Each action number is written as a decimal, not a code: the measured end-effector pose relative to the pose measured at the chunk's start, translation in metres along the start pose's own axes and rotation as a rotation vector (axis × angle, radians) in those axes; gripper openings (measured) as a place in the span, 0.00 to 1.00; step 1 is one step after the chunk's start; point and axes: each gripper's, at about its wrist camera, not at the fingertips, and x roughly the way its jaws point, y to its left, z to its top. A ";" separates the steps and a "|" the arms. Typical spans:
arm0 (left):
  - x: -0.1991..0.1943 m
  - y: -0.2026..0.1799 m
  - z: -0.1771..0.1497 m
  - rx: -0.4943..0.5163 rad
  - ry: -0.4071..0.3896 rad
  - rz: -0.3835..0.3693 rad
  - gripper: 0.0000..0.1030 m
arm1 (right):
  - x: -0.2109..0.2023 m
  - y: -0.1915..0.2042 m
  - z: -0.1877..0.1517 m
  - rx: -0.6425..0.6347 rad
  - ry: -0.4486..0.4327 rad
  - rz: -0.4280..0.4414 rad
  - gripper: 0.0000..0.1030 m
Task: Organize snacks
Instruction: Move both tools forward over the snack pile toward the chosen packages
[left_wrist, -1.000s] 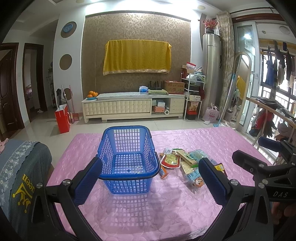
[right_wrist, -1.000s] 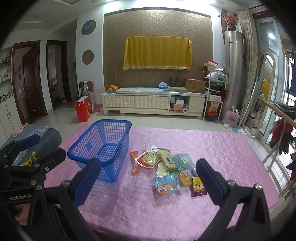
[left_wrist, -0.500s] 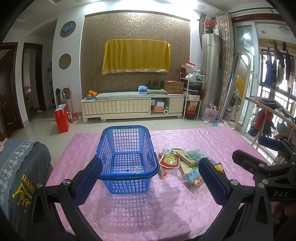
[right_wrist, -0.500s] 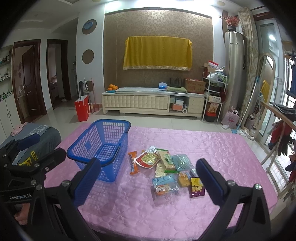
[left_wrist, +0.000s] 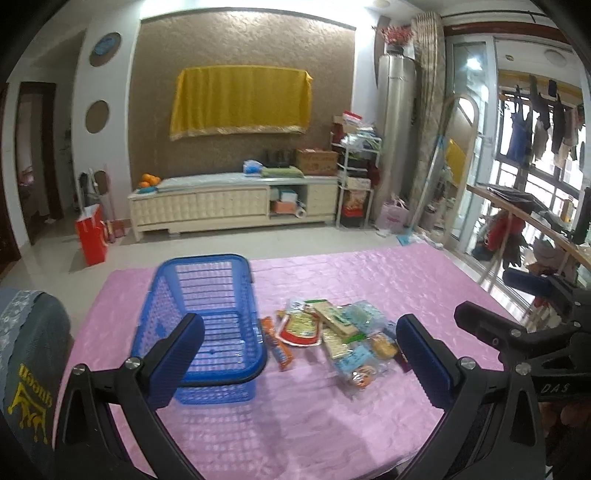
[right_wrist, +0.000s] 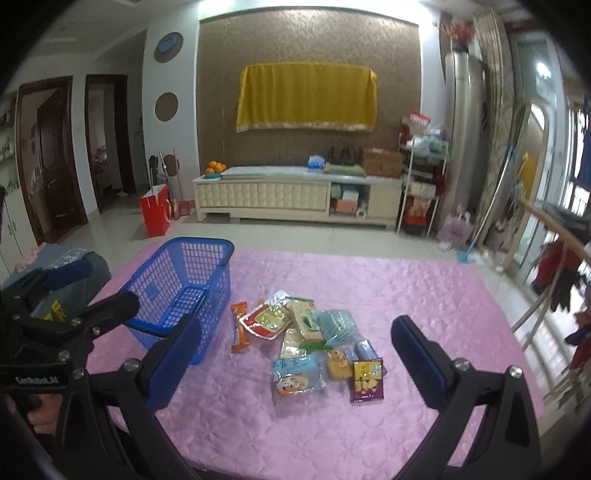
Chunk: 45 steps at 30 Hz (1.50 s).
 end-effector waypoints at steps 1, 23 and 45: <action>0.006 -0.003 0.003 0.000 0.011 -0.008 1.00 | 0.004 -0.008 0.001 0.006 0.010 0.003 1.00; 0.182 -0.084 -0.028 0.210 0.378 -0.184 1.00 | 0.112 -0.108 -0.053 0.093 0.312 0.011 1.00; 0.276 -0.106 -0.093 0.480 0.598 -0.301 0.99 | 0.178 -0.132 -0.099 0.095 0.476 0.007 1.00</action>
